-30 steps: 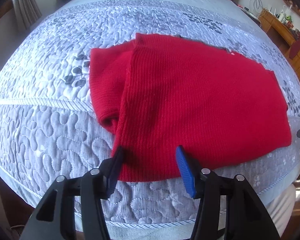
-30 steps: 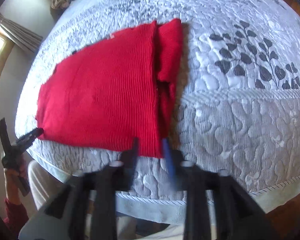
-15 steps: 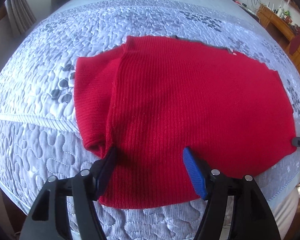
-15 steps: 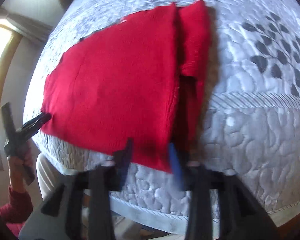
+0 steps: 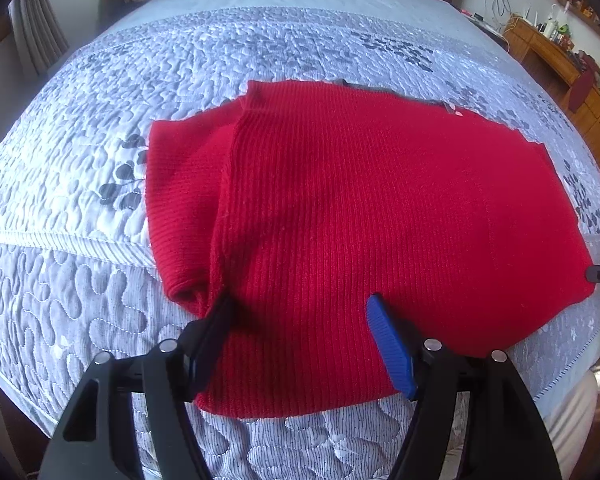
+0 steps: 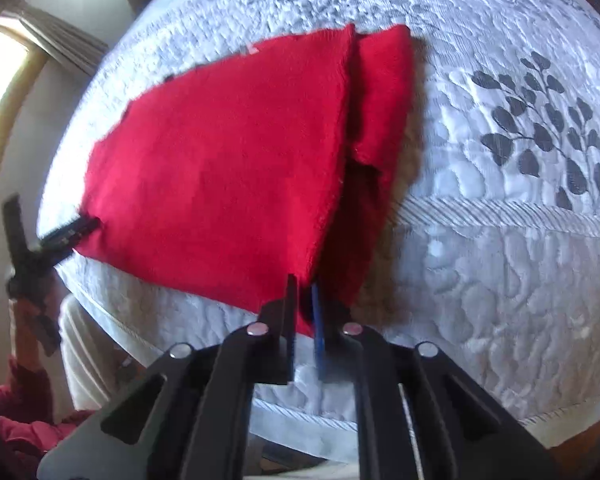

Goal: Fold small clothes

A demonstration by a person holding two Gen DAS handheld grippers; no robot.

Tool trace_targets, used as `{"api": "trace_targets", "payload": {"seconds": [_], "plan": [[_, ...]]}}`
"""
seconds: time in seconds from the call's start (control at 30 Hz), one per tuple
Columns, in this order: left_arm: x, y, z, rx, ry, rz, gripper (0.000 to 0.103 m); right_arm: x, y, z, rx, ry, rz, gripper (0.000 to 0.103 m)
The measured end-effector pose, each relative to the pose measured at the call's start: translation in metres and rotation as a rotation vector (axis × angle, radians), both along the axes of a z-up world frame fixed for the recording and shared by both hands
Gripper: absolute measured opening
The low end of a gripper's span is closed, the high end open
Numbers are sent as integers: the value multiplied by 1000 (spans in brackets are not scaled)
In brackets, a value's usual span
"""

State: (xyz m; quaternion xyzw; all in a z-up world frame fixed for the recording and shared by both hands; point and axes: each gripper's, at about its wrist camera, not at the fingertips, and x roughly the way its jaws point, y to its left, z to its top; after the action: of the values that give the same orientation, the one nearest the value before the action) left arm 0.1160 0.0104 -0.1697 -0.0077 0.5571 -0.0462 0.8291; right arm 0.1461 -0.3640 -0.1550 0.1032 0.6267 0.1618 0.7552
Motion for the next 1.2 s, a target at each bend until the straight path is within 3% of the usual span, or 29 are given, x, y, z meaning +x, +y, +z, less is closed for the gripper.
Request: {"api": "trace_targets", "payload": {"seconds": [0.13, 0.3, 0.5, 0.57, 0.63, 0.73, 0.8, 0.87, 0.93, 1.0, 1.07, 1.17, 1.2], "plan": [[-2, 1, 9, -13, -21, 8, 70, 9, 10, 7, -24, -47, 20, 49], [-5, 0, 24, 23, -82, 6, 70, 20, 19, 2, -34, -54, 38, 65], [-4, -3, 34, 22, -117, -11, 70, 25, 34, -12, -34, -32, 86, 65], [-3, -4, 35, 26, -123, -14, 70, 24, 41, -14, -22, -27, 113, 56], [-3, -4, 36, 22, -124, -14, 70, 22, 45, -15, 7, -15, 138, 35], [-3, -4, 35, 22, -121, -14, 71, 20, 51, -13, 7, -26, 174, 27], [-2, -5, 32, 29, -116, -14, 71, 19, 54, -12, 8, -26, 190, 14], [-1, -6, 28, 34, -104, -12, 72, 18, 53, -10, 9, -34, 186, 13], [0, -5, 24, 31, -89, -8, 72, 18, 48, -8, -4, -47, 164, 17], [1, -4, 18, 28, -68, -1, 72, 19, 39, -5, -11, -61, 130, 39], [1, -2, 13, 24, -52, 15, 72, 18, 29, 0, -7, -82, 102, 40], [2, 1, 7, 2, -29, 36, 73, 15, 20, 3, -33, -106, 97, 61], [1, 1, 6, 5, -27, 40, 73, 14, 19, 2, -42, -109, 101, 61]]}}
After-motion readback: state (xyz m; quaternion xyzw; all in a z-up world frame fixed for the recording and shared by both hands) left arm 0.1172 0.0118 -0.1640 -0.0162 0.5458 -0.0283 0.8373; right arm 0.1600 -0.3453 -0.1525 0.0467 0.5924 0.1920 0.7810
